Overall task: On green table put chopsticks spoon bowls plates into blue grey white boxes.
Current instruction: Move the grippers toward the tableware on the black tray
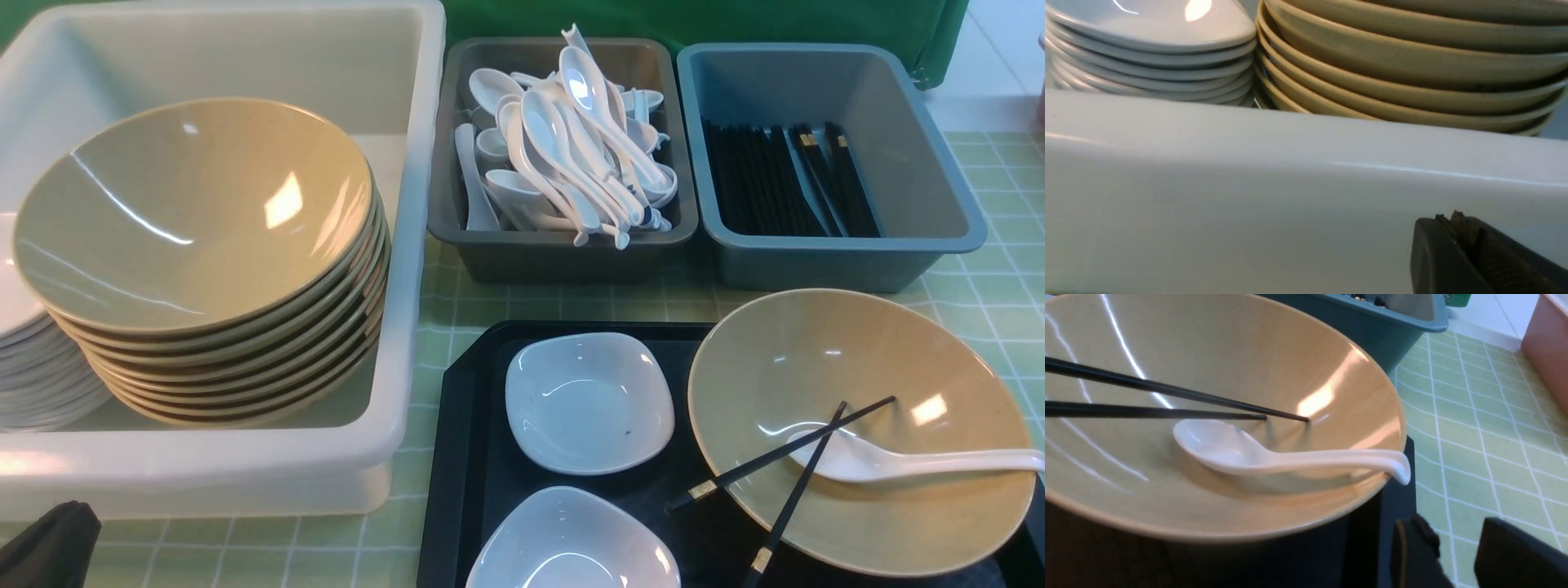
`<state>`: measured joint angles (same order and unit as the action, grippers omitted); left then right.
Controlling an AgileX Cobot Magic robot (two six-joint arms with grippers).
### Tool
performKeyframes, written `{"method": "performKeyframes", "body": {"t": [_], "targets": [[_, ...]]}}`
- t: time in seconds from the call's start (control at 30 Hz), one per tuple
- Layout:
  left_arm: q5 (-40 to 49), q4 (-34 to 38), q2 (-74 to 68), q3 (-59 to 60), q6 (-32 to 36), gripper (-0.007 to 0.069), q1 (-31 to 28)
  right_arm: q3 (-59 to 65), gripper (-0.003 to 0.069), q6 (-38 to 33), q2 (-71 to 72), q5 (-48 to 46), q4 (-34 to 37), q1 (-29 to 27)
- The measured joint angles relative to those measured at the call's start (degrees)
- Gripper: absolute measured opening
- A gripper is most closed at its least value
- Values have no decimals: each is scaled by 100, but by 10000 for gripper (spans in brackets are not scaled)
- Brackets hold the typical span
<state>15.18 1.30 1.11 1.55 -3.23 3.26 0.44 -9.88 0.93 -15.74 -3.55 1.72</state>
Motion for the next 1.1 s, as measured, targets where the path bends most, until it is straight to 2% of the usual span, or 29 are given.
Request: {"method": "performKeyframes", "body": {"t": [0.23,0.37,0.6,0.7,0.87,0.97,1.0,1.03,1.1], "targets": [[-908,24,0,0,0,-1,0,13,235,-38,0,154,0,0],[-1518,29,0,0,0,-1,0,114,235,239,0,1109,0,0],[-1632,29,0,0,0,-1,0,114,235,706,0,2195,0,0],[-1952,112,0,0,-256,-1,0,114,235,1225,0,2888,0,0],[-3276,622,0,0,-1472,-1,0,114,235,2638,0,4258,0,0],[-3953,574,0,-41,-1909,-1,0,-185,235,3589,0,4071,0,0],[-3966,557,0,-77,-1943,-1,0,-230,235,3589,0,4035,0,0],[-3880,330,0,-343,-2073,-1,0,-688,235,4167,0,3655,5,0],[-3700,134,-13,-709,-2145,-1,0,-1250,235,4436,-89,3334,5,0]]}}
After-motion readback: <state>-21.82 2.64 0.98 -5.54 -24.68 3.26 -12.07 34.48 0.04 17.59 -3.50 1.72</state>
